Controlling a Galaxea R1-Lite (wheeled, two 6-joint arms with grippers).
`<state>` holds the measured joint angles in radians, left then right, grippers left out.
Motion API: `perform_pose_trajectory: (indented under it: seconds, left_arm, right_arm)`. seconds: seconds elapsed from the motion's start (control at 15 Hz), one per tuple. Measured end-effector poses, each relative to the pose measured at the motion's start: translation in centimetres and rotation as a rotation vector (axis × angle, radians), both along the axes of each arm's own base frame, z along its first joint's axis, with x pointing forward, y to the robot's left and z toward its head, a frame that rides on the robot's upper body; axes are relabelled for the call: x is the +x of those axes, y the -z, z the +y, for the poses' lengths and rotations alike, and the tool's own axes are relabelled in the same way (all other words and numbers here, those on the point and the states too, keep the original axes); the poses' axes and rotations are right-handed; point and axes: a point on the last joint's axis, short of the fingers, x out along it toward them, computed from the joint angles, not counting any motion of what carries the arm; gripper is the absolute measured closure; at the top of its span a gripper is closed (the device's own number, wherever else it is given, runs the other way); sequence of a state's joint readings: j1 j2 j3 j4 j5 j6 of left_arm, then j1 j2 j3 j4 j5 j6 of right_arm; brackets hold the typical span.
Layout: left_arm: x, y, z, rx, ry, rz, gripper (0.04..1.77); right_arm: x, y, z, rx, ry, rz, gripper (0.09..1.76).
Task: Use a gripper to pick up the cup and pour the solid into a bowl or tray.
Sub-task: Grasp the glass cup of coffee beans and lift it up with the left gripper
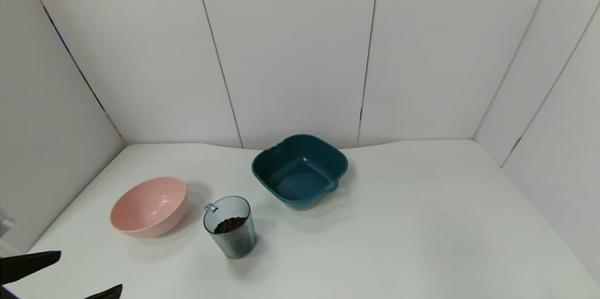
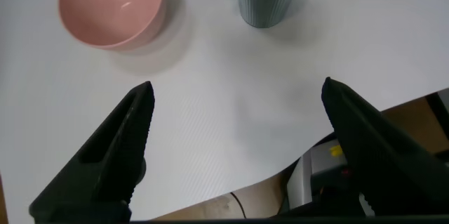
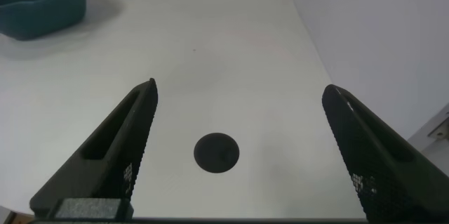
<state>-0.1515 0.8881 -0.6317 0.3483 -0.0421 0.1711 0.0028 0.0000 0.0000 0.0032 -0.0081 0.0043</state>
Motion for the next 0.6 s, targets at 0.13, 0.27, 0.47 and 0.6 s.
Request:
perform_pose_trajectory:
  seconds: [0.13, 0.27, 0.47, 0.6]
  left_arm:
    - [1.7, 0.7, -1.0, 0.008, 0.065, 0.06, 0.09]
    - [3.3, 1.5, -2.1, 0.017, 0.112, 0.108, 0.09]
    - [5.6, 3.2, -3.8, 0.035, 0.123, 0.156, 0.09]
    - [6.9, 4.8, -5.0, 0.048, 0.122, 0.159, 0.09]
  right_arm:
    - [0.0, 0.0, 0.0, 0.0, 0.0, 0.0, 0.14]
    - [0.0, 0.0, 0.0, 0.0, 0.0, 0.0, 0.14]
    - [0.0, 0.0, 0.0, 0.0, 0.0, 0.0, 0.14]
    - [0.0, 0.0, 0.0, 0.0, 0.0, 0.0, 0.14]
